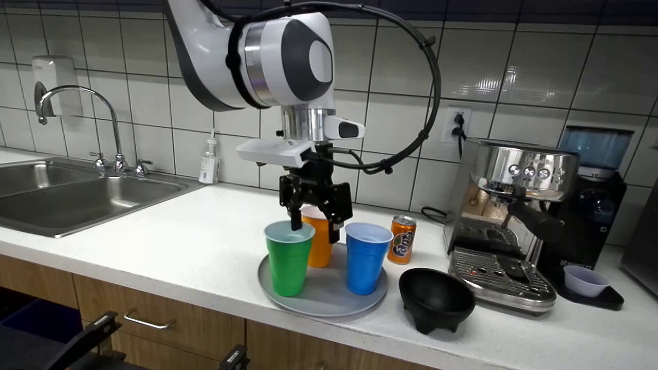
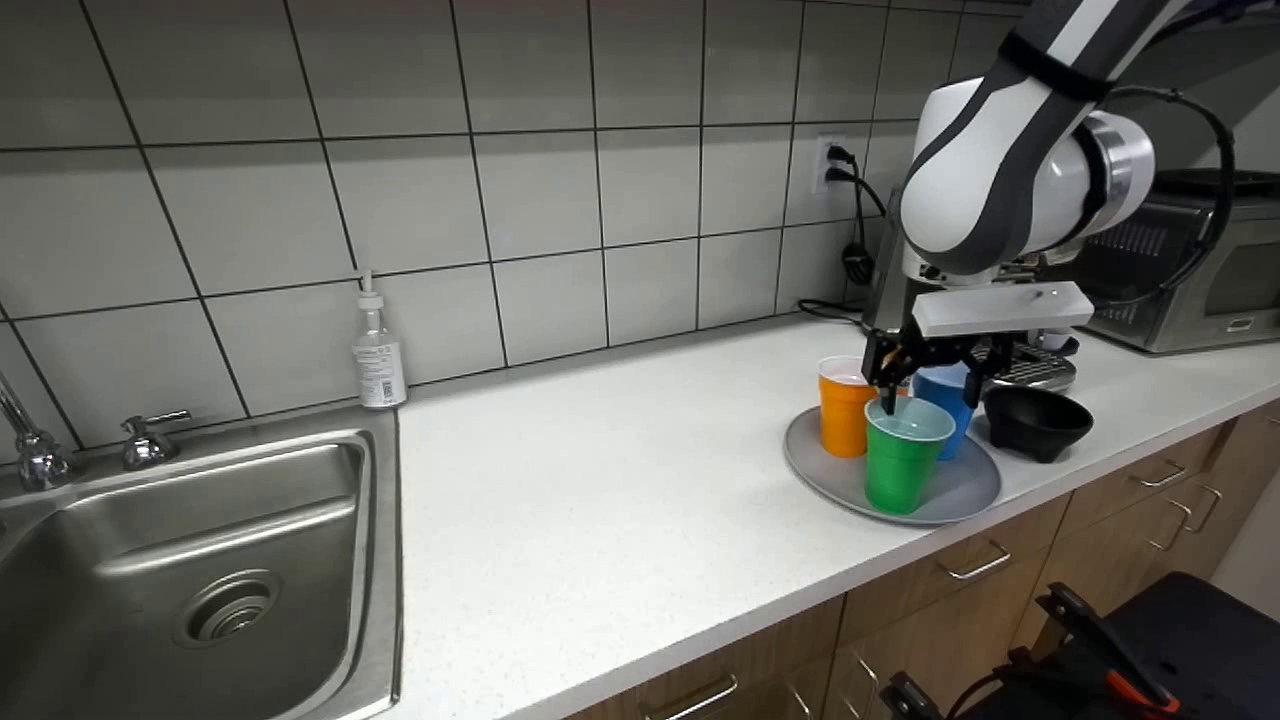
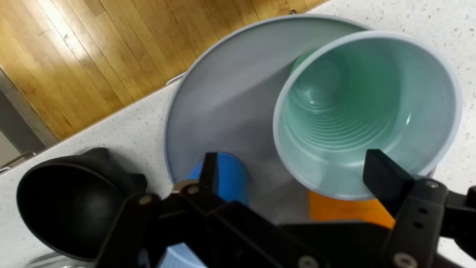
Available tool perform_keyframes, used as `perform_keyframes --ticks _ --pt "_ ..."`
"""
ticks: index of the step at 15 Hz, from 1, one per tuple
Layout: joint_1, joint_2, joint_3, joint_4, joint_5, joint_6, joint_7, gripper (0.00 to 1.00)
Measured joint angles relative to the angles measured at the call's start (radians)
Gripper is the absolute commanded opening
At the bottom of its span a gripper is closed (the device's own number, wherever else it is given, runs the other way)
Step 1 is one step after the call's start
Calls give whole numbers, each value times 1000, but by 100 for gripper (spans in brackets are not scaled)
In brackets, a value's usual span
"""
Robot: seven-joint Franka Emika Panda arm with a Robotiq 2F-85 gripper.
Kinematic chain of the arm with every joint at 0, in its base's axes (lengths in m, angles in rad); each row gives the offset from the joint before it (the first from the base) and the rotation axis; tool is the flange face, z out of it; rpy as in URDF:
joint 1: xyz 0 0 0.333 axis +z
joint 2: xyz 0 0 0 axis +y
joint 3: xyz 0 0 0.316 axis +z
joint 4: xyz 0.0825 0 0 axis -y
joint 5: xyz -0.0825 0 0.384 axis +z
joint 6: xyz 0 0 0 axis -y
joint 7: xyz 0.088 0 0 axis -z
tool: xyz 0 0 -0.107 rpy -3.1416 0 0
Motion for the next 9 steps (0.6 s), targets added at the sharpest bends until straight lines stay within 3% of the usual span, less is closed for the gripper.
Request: perform_keyframes --ticks 9 --pt "3 -81 23 2 23 -12 -29 100"
